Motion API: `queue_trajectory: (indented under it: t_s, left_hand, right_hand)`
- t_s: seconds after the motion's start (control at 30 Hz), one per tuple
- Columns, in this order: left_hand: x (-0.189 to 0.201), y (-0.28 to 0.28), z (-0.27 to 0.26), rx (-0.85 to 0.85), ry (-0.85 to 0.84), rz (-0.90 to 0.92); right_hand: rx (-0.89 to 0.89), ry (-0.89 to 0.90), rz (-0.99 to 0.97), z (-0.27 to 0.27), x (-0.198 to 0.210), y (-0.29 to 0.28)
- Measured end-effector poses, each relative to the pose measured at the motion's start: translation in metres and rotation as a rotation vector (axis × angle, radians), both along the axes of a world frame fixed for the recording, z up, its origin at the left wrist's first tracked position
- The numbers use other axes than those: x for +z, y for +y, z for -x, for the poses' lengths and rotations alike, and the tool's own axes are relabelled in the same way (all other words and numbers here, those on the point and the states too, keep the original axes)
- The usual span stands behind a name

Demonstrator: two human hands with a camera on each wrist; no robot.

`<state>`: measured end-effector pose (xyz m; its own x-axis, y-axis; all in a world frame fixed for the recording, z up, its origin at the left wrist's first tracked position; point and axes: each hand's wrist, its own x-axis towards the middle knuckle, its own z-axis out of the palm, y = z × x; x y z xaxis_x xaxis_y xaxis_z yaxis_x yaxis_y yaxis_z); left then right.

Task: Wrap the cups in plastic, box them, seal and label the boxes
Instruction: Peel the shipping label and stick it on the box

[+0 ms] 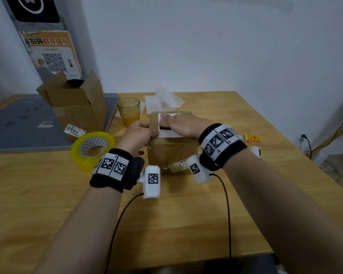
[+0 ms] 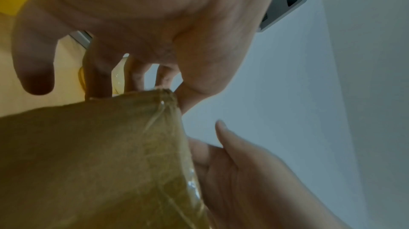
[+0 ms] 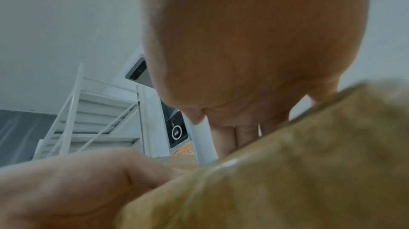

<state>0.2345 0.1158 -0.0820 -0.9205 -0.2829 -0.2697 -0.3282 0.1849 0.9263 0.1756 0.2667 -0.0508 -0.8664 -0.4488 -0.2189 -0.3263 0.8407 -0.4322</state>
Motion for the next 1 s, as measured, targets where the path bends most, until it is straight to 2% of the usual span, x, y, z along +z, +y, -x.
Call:
queue_trajectory:
  t_s: [0.1,0.23,0.37,0.47,0.63,1.0]
  left_hand:
    - [0.000,-0.002,-0.001,0.005,-0.001,-0.017]
    - [0.003,-0.003,0.002,-0.024,0.000,0.011]
    - [0.004,-0.003,0.002,-0.045,-0.011,0.038]
    - [0.004,-0.004,0.002,-0.047,-0.020,0.040]
    - [0.005,-0.005,-0.001,-0.036,-0.024,0.014]
    - [0.004,-0.008,-0.005,-0.031,-0.007,-0.050]
  right_hand:
    - [-0.089,-0.029,0.012,0.010,0.004,0.016]
    - [-0.022,-0.028,-0.030,0.019,0.005,0.009]
    - [0.024,-0.124,0.075,0.014,0.014,-0.015]
    - [0.102,-0.126,0.071,0.014,0.023,-0.029]
    - [-0.057,-0.127,0.055,0.023,0.025,-0.027]
    - [-0.160,-0.097,-0.093,0.029,0.030,0.009]
